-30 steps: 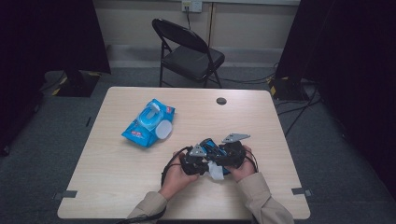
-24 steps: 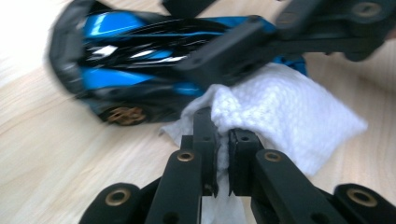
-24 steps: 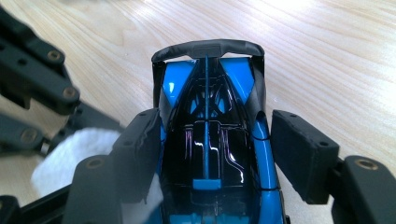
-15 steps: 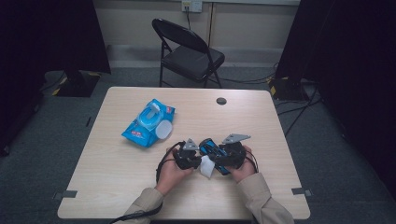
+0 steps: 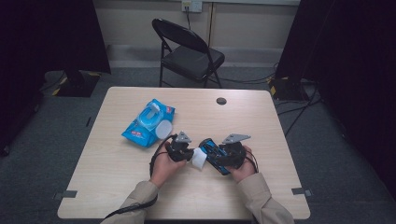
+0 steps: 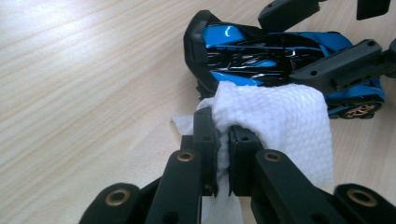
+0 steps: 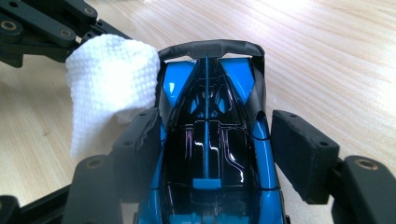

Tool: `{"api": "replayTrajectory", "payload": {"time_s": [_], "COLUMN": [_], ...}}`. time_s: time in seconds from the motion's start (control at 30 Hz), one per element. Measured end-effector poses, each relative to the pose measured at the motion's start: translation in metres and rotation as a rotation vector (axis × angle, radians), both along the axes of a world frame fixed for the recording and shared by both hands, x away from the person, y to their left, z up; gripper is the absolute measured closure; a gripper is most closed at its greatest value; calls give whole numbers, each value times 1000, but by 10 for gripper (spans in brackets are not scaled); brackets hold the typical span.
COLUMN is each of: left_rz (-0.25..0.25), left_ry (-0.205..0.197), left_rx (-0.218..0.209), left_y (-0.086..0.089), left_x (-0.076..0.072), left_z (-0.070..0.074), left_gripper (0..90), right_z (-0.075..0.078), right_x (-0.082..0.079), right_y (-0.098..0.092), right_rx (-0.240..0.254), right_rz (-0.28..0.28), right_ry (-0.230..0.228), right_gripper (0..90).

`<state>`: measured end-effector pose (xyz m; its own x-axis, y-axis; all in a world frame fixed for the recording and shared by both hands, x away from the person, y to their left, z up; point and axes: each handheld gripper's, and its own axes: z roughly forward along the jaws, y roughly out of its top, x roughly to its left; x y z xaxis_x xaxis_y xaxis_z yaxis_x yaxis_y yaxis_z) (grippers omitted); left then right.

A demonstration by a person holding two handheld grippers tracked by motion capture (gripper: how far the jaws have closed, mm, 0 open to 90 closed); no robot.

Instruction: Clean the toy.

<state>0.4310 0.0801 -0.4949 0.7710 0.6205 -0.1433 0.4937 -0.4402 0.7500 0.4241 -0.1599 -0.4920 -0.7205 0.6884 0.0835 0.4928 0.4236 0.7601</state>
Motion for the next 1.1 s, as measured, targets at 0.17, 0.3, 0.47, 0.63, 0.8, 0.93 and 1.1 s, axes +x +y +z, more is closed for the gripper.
{"api": "replayTrajectory", "payload": {"time_s": [0.17, 0.3, 0.47, 0.63, 0.8, 0.93, 1.1], "left_rz": [29, 74, 75, 44, -9, -46, -104], "left_ry": [-16, -11, -31, -41, -41, -40, -28], "left_rx": [-9, -37, -70, -76, -81, -104, -108], "left_y": [7, 20, 32, 37, 30, 21, 7], "left_x": [4, 9, 6, -5, -18, -29, -41], "left_z": [1, 4, 14, 19, 19, 19, 16], "left_gripper": [844, 845, 845, 845, 845, 845, 845], "right_z": [0, 0, -1, 0, 0, 0, 1], "right_x": [0, 0, 0, 0, 0, 1, 1], "right_y": [0, -1, -1, -1, 0, 0, 0], "right_rx": [0, 3, 7, 5, -1, -2, -6], "right_rz": [3, 3, 3, 2, 3, 4, 4], "right_ry": [-1, -1, -1, 0, 5, 8, 9], "right_gripper": [346, 346, 346, 346, 346, 346, 347]}}
